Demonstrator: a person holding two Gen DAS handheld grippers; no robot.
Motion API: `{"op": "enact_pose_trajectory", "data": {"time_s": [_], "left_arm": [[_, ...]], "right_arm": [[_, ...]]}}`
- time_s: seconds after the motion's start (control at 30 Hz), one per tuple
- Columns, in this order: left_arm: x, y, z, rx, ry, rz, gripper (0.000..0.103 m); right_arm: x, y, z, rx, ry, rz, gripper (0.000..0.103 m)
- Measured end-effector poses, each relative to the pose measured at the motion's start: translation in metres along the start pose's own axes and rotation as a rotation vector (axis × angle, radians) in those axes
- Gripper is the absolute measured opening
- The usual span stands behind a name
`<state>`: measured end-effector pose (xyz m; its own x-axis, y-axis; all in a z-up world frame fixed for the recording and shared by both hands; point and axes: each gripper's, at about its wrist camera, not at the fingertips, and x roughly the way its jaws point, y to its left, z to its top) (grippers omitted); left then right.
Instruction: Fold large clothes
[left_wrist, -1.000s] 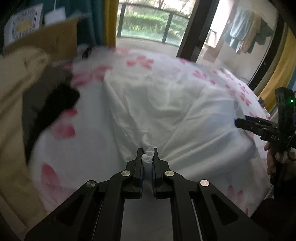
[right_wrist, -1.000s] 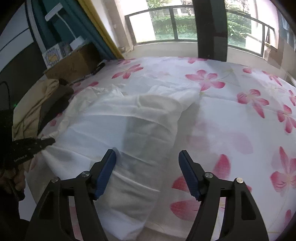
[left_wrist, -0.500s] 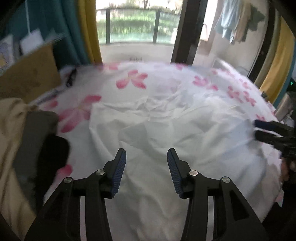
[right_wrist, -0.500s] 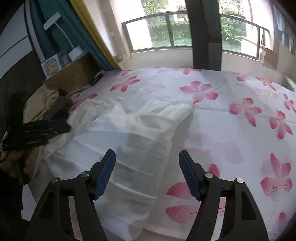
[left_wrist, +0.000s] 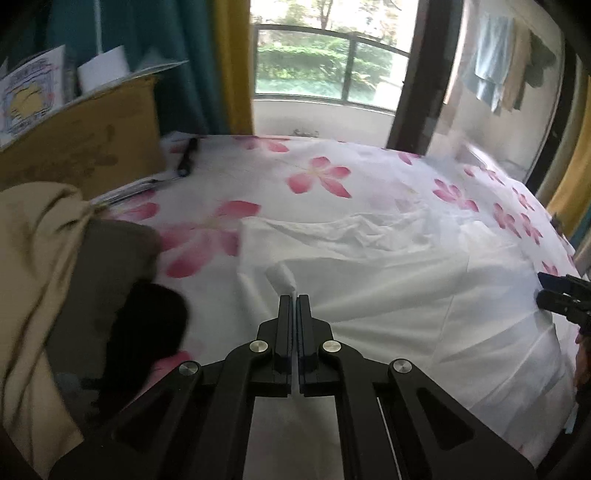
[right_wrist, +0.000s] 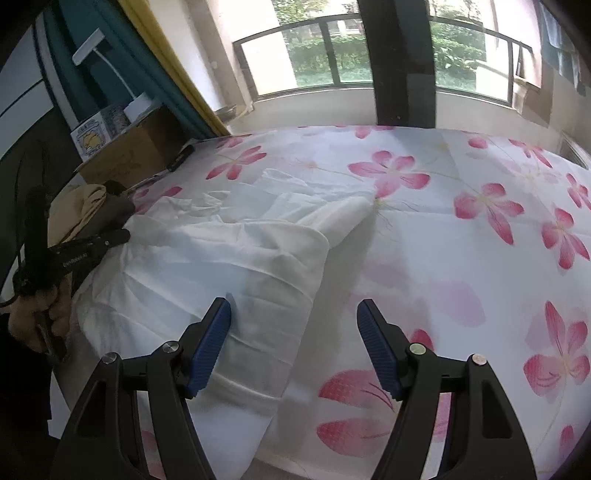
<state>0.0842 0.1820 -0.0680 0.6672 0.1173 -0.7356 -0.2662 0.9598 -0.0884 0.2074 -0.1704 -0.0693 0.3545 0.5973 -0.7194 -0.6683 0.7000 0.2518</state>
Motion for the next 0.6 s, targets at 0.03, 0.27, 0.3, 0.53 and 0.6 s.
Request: {"op": "enact_pose_trajectory", "data": {"time_s": [0.03,0.27,0.3,0.53,0.6], "left_arm": [[0.001,0.002,-0.002,-0.003,0.009,0.001,0.002],[0.015,0.013,-0.012,-0.059,0.083,-0.021,0.007],[0.014,0.012,-0.013,-0.059,0.086,-0.020,0.010],[-0.007,0.013,-0.019,-0.091,0.066,-0.011,0.049],[-0.014,0.011,-0.023,-0.090,0.060,-0.011,0.049]], "right_arm": [[0.003,0.002,0.000,-0.006,0.006,-0.003,0.071],[0.021,0.008,-0.004,-0.035,0.017,-0.042,0.078],[0.020,0.008,-0.004,-0.034,0.018,-0.045,0.078],[0.005,0.009,-0.003,-0.031,0.012,-0.080,0.078],[0.000,0.009,-0.003,-0.033,0.009,-0.082,0.078]]}}
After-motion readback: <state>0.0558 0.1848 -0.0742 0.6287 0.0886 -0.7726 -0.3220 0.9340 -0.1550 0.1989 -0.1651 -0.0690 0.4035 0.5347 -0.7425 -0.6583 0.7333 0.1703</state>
